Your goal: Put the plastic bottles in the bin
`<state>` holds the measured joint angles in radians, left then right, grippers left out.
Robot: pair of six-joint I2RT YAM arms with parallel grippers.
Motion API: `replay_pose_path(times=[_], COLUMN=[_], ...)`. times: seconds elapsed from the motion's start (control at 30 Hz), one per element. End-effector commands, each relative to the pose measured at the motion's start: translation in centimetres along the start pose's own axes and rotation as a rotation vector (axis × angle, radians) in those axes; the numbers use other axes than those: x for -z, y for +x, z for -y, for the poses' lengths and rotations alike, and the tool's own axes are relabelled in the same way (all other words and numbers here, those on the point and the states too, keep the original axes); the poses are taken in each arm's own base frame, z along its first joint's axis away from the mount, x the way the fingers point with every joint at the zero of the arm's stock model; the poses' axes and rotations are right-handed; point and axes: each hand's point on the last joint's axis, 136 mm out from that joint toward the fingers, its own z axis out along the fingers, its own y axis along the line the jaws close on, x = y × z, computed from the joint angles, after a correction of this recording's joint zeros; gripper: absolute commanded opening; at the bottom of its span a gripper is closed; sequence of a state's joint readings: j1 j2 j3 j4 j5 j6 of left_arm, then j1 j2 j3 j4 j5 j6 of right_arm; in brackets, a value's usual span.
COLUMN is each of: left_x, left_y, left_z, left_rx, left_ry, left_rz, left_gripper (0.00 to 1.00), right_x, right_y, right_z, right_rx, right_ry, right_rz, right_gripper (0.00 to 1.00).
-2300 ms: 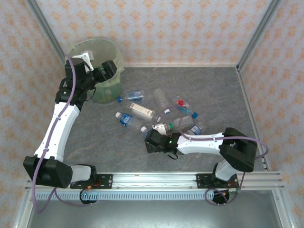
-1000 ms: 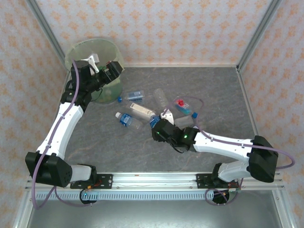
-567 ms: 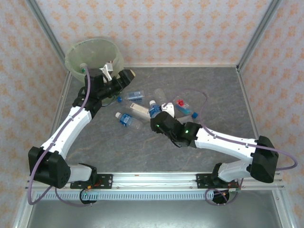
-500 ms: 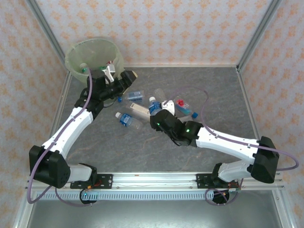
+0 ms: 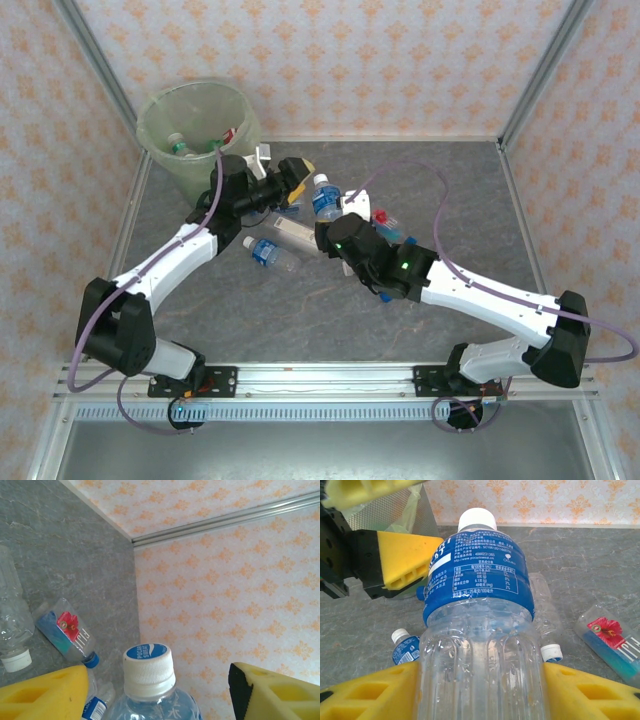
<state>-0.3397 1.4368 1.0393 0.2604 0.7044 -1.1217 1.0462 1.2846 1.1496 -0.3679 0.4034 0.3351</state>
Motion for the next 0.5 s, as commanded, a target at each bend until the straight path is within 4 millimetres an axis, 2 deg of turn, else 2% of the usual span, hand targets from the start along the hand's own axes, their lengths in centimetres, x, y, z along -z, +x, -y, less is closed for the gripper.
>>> replay_pose_path(times=[0.0,0.23,0.47], left_x=[-0.9,-2.4,-3.2], left_y=[0.0,0.5,0.7], left_z=[1.6,1.4,1.6], left_rx=[-0.052,-0.085,-0.109], left_ry=[0.054,0.063,0.078], left_rz=[-0.023,-0.070,-0.103], left_gripper=[0.69,0.60,0.52], right_x=[0.8,0.8,0.7], right_y=[-1.8,-1.7,-1.5], right_z=[0.3,0.1,0.1], right_rx=[-0.009,-0.005,-0.004], right_ry=[0.006,-0.004,-0.004], right_rz=[0.039,0.033,0.028], right_gripper=[0.62,0.62,0.62])
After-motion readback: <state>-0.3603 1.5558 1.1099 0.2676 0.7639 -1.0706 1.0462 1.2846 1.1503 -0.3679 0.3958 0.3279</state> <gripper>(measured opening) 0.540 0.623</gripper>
